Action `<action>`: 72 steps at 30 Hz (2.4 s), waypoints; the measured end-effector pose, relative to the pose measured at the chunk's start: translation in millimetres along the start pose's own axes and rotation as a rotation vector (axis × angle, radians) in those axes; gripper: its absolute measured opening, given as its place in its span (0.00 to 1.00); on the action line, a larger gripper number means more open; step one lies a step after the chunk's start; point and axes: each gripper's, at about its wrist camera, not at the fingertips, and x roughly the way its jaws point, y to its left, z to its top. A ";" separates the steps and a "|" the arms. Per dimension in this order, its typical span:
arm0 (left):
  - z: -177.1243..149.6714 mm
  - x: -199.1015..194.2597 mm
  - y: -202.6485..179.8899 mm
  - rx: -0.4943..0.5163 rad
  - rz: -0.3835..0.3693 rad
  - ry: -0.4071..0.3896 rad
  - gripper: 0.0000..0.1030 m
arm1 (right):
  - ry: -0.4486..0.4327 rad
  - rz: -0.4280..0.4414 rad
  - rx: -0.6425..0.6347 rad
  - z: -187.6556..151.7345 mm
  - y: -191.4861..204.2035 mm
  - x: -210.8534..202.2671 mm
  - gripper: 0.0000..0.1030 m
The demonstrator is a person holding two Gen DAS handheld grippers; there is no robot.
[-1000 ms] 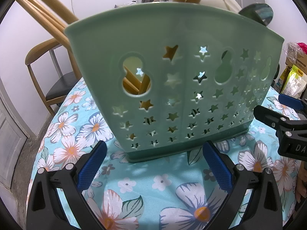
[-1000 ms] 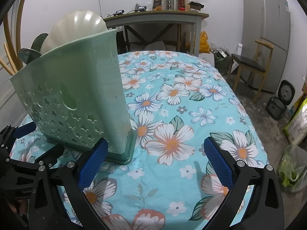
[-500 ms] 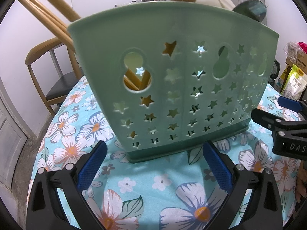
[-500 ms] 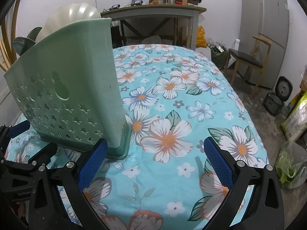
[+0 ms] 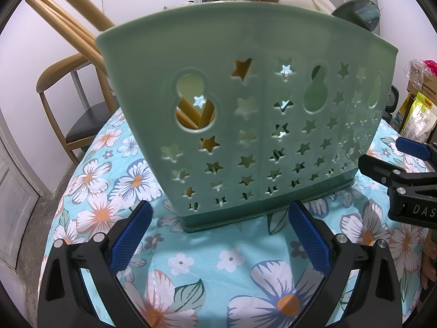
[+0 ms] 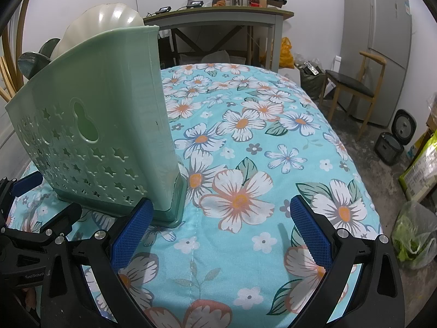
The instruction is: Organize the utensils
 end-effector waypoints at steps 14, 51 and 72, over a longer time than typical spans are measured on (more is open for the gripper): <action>-1.0 -0.9 0.8 0.000 0.001 0.000 0.95 | -0.003 0.000 -0.001 0.1 -0.5 -0.7 0.93; -1.0 -1.0 1.9 0.002 0.002 -0.002 0.95 | -0.044 -0.009 -0.011 1.0 6.0 -10.9 0.93; -0.9 -0.6 2.2 0.002 0.003 0.000 0.95 | -0.050 0.002 -0.015 1.4 7.8 -13.8 0.93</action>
